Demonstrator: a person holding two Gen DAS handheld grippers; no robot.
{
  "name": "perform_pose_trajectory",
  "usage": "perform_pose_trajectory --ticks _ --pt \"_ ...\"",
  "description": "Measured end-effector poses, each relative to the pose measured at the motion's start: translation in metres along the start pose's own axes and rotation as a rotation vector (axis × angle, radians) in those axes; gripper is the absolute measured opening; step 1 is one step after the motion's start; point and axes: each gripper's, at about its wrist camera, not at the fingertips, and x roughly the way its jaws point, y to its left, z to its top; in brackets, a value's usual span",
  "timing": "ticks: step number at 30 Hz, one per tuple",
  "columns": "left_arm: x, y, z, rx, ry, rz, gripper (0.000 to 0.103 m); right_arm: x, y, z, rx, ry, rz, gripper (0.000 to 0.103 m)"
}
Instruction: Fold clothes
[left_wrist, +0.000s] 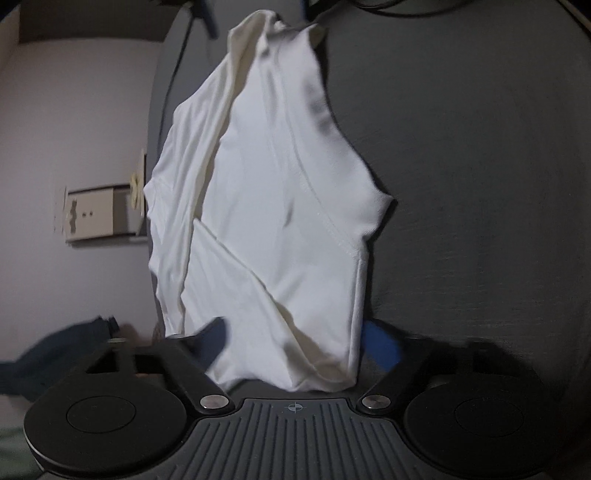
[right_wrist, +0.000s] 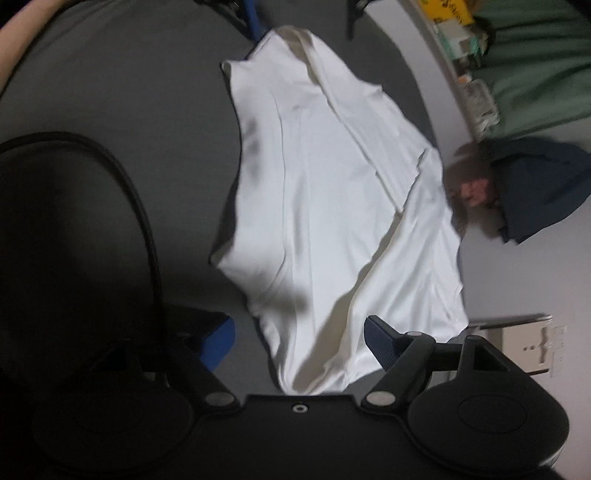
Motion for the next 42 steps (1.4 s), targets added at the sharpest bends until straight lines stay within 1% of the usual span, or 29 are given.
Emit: perform_pose_trajectory --ticks 1,3,6,7,9,10,13,15,17,20,21,22,24,25,27,29,31,32,33,36,38,39,40,42 --pt "0.000 -0.001 0.001 0.013 -0.006 0.000 0.064 0.000 0.002 0.001 -0.005 -0.014 -0.015 0.076" --pt "0.002 -0.003 0.003 0.023 -0.015 0.008 0.064 0.003 0.006 0.004 -0.023 -0.034 -0.038 0.076" --pt "0.004 -0.005 0.007 0.055 -0.030 0.016 0.064 0.005 0.005 0.002 -0.043 -0.050 -0.062 0.079" --pt "0.003 -0.007 0.008 0.067 -0.038 0.018 0.059 0.004 0.003 0.001 -0.044 -0.045 -0.059 0.079" --pt "0.004 -0.010 0.009 0.087 -0.039 0.018 0.057 0.004 -0.001 -0.002 -0.053 -0.027 -0.052 0.079" --pt "0.004 -0.012 0.009 0.097 -0.039 0.018 0.057 0.005 -0.003 -0.004 -0.066 -0.002 -0.047 0.079" --pt "0.000 -0.008 0.014 0.060 -0.070 -0.008 0.057 0.007 -0.008 -0.007 -0.071 0.023 -0.034 0.079" --pt "-0.003 -0.006 0.017 0.036 -0.090 -0.025 0.057 0.009 -0.007 -0.004 -0.072 0.008 -0.048 0.079" --pt "0.001 -0.006 0.015 0.042 -0.079 -0.020 0.057 0.012 -0.005 0.001 -0.065 -0.018 -0.070 0.079" --pt "0.006 -0.006 0.013 0.056 -0.067 -0.008 0.057 0.017 -0.006 0.007 -0.019 -0.054 -0.107 0.079" --pt "0.008 -0.007 0.012 0.062 -0.051 -0.003 0.049 0.018 -0.006 0.009 -0.012 -0.057 -0.115 0.079" --pt "0.011 -0.008 0.010 0.068 -0.034 0.002 0.044 0.019 -0.007 0.009 -0.010 -0.051 -0.121 0.079" --pt "0.016 -0.009 0.007 0.078 -0.004 0.015 0.041 0.020 -0.008 0.007 -0.017 -0.018 -0.129 0.079" --pt "0.018 -0.010 0.005 0.083 0.010 0.022 0.038 0.021 -0.008 0.006 -0.032 0.012 -0.134 0.079" --pt "0.019 -0.006 0.006 0.054 0.008 0.006 0.037 0.021 -0.010 0.004 -0.058 0.068 -0.121 0.079" --pt "0.021 -0.002 0.006 0.026 0.010 0.003 0.037 0.018 -0.013 0.004 -0.053 0.092 -0.078 0.077" --pt "0.024 0.006 0.006 -0.029 0.019 0.009 0.037 0.013 -0.018 0.008 0.014 0.059 -0.035 0.077" --pt "0.025 0.010 0.006 -0.063 0.020 0.010 0.037 0.013 -0.018 0.009 0.053 0.038 -0.027 0.077" --pt "0.026 0.015 0.006 -0.096 0.022 0.012 0.037 0.013 -0.017 0.011 0.071 0.027 -0.031 0.077" --pt "0.028 0.024 0.003 -0.162 0.032 0.017 0.037 0.020 -0.014 0.012 0.047 0.028 -0.091 0.081" --pt "0.029 0.023 0.001 -0.163 0.041 0.001 0.037 0.024 -0.012 0.014 0.032 0.028 -0.130 0.082" --pt "0.029 0.018 0.000 -0.140 0.044 -0.005 0.037 0.026 -0.012 0.013 0.018 0.042 -0.138 0.082" --pt "0.029 0.014 0.000 -0.116 0.046 -0.010 0.037 0.028 -0.015 0.010 -0.005 0.073 -0.128 0.082" --pt "0.031 0.003 -0.001 -0.044 0.061 0.007 0.037 0.028 -0.020 0.004 -0.058 0.124 -0.091 0.082"
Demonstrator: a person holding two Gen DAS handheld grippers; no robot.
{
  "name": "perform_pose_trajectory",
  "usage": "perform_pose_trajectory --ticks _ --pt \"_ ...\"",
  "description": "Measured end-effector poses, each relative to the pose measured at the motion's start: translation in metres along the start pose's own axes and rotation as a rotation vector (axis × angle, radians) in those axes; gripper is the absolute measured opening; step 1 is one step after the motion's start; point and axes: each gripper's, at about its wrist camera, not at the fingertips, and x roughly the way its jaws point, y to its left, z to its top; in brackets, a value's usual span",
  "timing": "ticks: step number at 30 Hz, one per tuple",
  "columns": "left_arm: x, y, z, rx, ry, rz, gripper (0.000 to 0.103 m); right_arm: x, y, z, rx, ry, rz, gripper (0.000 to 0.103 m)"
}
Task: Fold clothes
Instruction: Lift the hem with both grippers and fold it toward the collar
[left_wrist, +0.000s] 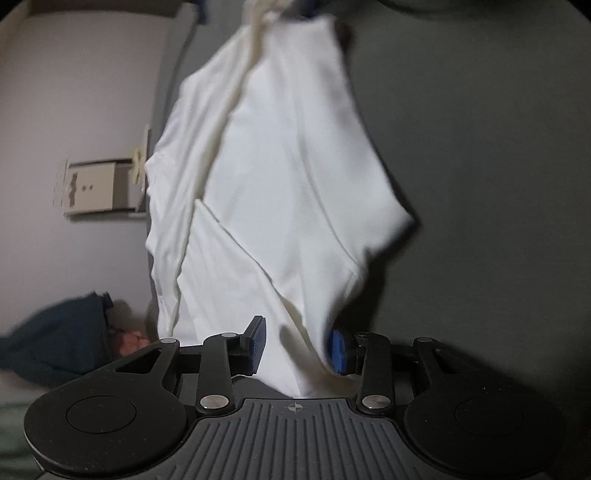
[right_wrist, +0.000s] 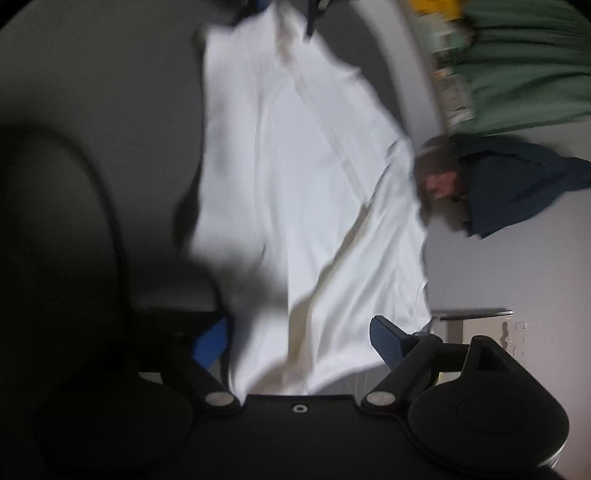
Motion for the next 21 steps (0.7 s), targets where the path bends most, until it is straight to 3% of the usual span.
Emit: perform_pose_trajectory --ticks 4,8,11,15,18,21 --pt "0.003 -0.001 0.003 0.037 0.012 0.025 0.042 0.007 -0.005 -0.002 -0.049 0.080 0.035 0.083" --pt "0.007 0.007 0.007 -0.021 0.013 0.011 0.042 0.007 -0.002 0.005 0.000 0.006 -0.028 0.082" --pt "0.007 0.008 0.008 -0.036 0.006 0.007 0.042 0.000 -0.007 0.011 0.111 -0.062 -0.001 0.083" --pt "0.008 0.010 0.009 -0.054 0.001 0.007 0.042 -0.006 0.004 0.008 0.118 -0.145 -0.143 0.083" --pt "0.008 0.015 0.009 -0.097 0.002 0.004 0.042 -0.014 -0.007 -0.002 0.176 -0.183 -0.169 0.083" --pt "0.007 0.023 0.006 -0.157 0.004 -0.004 0.042 -0.020 -0.018 -0.013 0.236 -0.213 -0.185 0.090"
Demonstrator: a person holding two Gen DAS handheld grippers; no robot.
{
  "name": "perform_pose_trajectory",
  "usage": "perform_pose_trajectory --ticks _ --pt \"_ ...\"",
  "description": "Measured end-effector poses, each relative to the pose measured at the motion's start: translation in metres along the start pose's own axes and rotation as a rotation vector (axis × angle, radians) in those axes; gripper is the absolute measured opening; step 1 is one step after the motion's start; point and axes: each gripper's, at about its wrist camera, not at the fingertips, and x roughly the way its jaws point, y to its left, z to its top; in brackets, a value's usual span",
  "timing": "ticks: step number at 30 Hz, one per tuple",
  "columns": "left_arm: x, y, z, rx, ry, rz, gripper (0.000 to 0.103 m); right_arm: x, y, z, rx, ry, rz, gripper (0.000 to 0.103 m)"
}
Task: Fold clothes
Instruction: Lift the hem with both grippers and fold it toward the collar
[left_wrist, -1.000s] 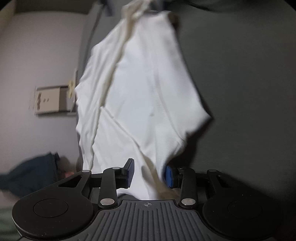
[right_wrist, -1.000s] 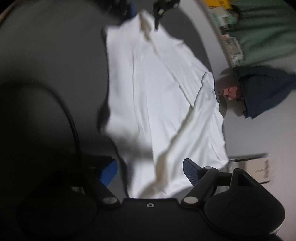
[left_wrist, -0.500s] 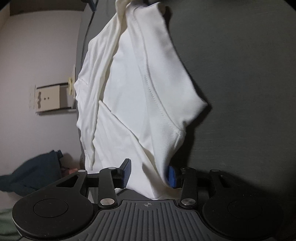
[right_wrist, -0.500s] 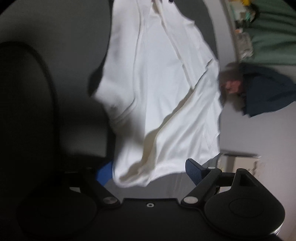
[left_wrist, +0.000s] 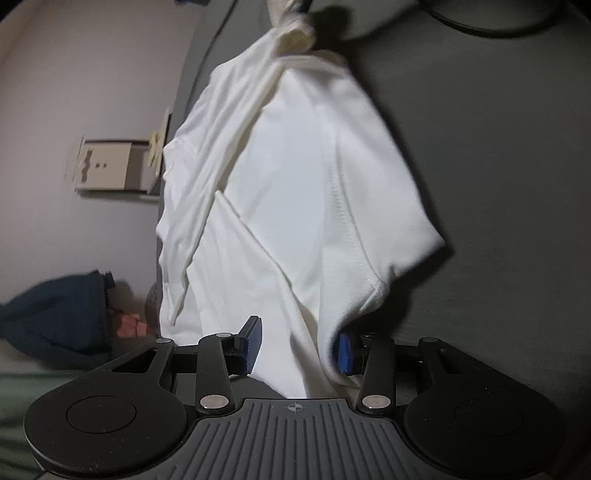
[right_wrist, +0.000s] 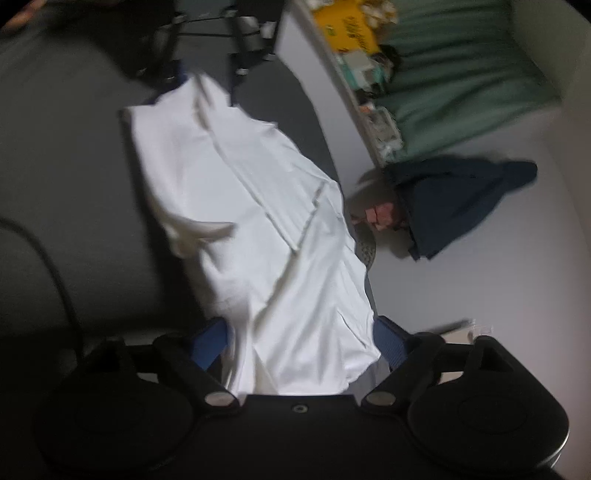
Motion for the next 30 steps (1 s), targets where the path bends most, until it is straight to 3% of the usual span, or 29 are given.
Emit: perform_pose_trajectory --ticks 4,11,16,19,22,26,30 --pt "-0.001 0.010 -0.001 -0.081 0.005 -0.012 0.042 0.017 -0.019 -0.010 0.105 0.034 0.053 0.091" --pt "0.002 0.038 -0.012 -0.324 0.027 -0.085 0.042 0.047 -0.053 -0.021 0.366 0.093 0.163 0.091" --pt "0.013 0.052 -0.025 -0.477 0.054 -0.158 0.043 0.081 -0.086 -0.046 0.627 0.195 0.314 0.091" --pt "0.023 0.057 -0.034 -0.585 0.088 -0.224 0.043 0.087 -0.099 -0.058 0.727 0.208 0.386 0.090" --pt "0.026 0.061 -0.038 -0.660 0.102 -0.256 0.047 0.068 -0.106 -0.057 0.682 0.072 0.469 0.090" --pt "0.026 0.060 -0.039 -0.677 0.105 -0.260 0.048 0.037 -0.081 -0.040 0.390 -0.046 0.510 0.090" --pt "0.026 0.062 -0.038 -0.677 0.104 -0.260 0.048 0.018 -0.035 -0.023 0.095 -0.060 0.463 0.089"
